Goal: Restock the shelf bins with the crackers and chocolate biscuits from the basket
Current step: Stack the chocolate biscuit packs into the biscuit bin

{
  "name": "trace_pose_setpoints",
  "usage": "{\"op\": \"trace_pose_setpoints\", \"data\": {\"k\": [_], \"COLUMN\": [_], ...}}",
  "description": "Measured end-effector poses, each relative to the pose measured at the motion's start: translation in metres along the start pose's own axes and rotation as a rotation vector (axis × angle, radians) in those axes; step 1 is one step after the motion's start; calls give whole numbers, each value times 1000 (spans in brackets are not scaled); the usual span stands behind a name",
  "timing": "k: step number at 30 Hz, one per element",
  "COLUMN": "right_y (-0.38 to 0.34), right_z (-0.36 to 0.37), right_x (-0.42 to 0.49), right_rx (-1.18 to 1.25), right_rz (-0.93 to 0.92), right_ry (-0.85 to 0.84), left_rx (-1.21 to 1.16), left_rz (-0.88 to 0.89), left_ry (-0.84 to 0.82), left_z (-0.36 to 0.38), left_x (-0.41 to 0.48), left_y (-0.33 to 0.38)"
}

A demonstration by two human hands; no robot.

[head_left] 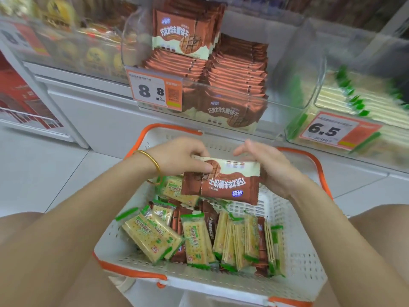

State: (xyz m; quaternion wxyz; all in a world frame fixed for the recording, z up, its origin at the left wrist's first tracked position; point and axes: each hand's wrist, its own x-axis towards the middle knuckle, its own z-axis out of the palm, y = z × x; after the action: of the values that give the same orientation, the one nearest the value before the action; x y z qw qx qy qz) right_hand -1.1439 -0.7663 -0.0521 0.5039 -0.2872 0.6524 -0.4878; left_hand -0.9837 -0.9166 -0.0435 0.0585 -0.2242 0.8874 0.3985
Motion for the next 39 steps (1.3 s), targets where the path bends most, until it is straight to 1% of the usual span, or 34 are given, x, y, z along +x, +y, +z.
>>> {"op": "trace_pose_setpoints", "data": {"k": [2,3,4,6,8,11,12,14,15,16,17,18,19,20,21,23,25,26,28,32,35,39], "right_y": [-3,-4,-6,-11,-20,-40,-50,-76,-91,-108,-125,-140,-153,-165,-174,-187,-197,-199,-201,-199,-195,-187], "right_z": [-3,-2,3,21,44,68,71,66,60,54,49,44,41,40,40,42,44,45,46,51,53,56], "right_x": [-4,-6,-7,-8,-6,1,6,18,27,36,46,58,71,84,97,123,145,155,172,190,193,194], "right_rx": [331,422,459,398,280,218,205,188,167,123,56,-28,-124,-229,-344,-640,-951,-1071,-1225,-1353,-1385,-1486], "right_rz": [-30,-75,-131,-241,-325,-403,-412,-398,-373,-343,-317,-301,-293,-298,-319,-395,-477,-503,-520,-554,-579,-609], "right_ry": [-34,-60,-72,-26,121,344,377,370,349,334,324,314,302,293,292,315,347,348,327,325,330,356], "left_rx": [-356,-521,-650,-813,-897,-969,-938,-734,-578,-361,-102,139,318,435,497,550,586,594,582,563,555,543], "left_rz": [-15,-15,-10,19,63,110,127,146,151,159,173,179,174,160,139,93,81,80,76,79,70,56], "left_ry": [94,134,181,275,343,402,451,639,760,885,976,1002,985,942,898,854,866,878,895,912,916,914], "left_z": [-11,-15,-17,-17,-15,-17,-21,-33,-41,-50,-59,-67,-73,-76,-76,-72,-67,-66,-67,-67,-68,-66], "left_x": [-5,-6,-6,-5,-4,-6,-6,-4,-2,-1,2,5,9,12,15,21,25,27,30,32,34,35], "left_y": [3,5,6,10,17,27,29,28,25,21,14,6,-2,-11,-18,-25,-29,-29,-28,-26,-24,-23]}}
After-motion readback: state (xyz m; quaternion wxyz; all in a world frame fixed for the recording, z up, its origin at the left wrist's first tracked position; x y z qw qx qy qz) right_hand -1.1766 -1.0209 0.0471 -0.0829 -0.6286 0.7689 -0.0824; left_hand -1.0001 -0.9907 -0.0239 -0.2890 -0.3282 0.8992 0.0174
